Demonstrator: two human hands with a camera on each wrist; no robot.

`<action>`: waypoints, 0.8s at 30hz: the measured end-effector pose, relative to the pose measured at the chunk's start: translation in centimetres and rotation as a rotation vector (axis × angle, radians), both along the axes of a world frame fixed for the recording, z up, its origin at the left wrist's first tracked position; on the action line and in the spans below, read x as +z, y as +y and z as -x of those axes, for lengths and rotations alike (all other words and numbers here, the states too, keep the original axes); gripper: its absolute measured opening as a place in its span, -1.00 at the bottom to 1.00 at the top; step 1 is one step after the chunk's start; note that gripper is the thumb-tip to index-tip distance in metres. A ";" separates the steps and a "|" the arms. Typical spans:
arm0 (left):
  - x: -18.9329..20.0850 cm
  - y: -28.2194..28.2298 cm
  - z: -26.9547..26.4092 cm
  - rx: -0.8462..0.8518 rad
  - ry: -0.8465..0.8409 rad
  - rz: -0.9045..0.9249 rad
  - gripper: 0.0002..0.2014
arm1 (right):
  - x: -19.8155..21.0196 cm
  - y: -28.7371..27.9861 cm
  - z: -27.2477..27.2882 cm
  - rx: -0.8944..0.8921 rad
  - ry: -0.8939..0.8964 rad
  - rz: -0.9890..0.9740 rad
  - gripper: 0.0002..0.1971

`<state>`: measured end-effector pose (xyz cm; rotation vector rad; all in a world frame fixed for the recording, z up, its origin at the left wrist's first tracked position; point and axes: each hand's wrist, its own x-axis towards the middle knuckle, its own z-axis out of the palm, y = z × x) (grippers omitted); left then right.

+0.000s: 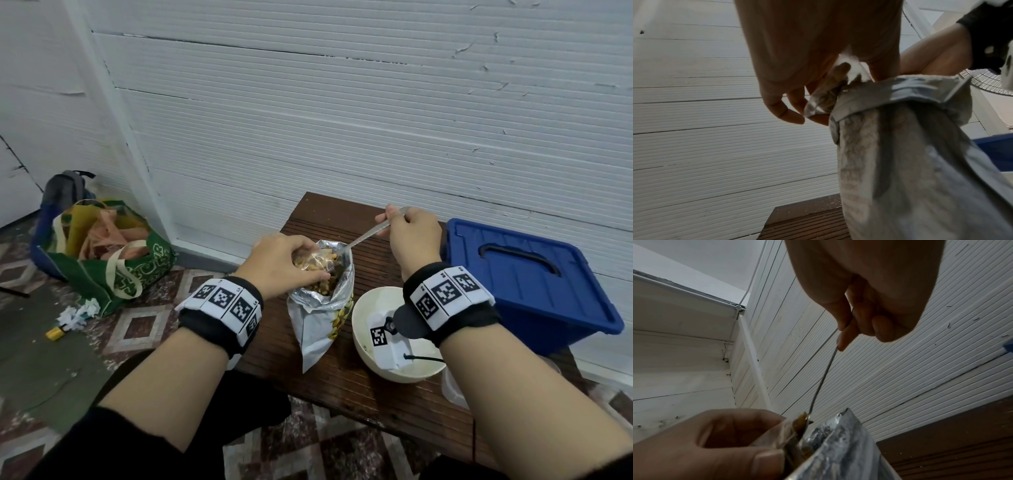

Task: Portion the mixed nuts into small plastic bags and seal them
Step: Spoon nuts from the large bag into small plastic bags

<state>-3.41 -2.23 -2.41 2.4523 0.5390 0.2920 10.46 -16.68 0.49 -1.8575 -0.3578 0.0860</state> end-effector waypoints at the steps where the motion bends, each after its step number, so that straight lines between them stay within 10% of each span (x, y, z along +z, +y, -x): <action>1: -0.1 0.0 -0.1 0.006 -0.003 -0.001 -0.48 | 0.0 0.1 0.0 0.002 0.000 -0.004 -0.69; 16: -0.4 -0.6 -0.1 0.110 -0.195 0.174 -0.65 | 1.7 -0.3 1.0 0.209 -0.228 -0.227 -0.75; 24: -0.6 -0.5 0.5 0.109 -0.286 0.280 -0.83 | 2.1 -1.3 -0.4 -0.003 -0.263 -0.296 -0.69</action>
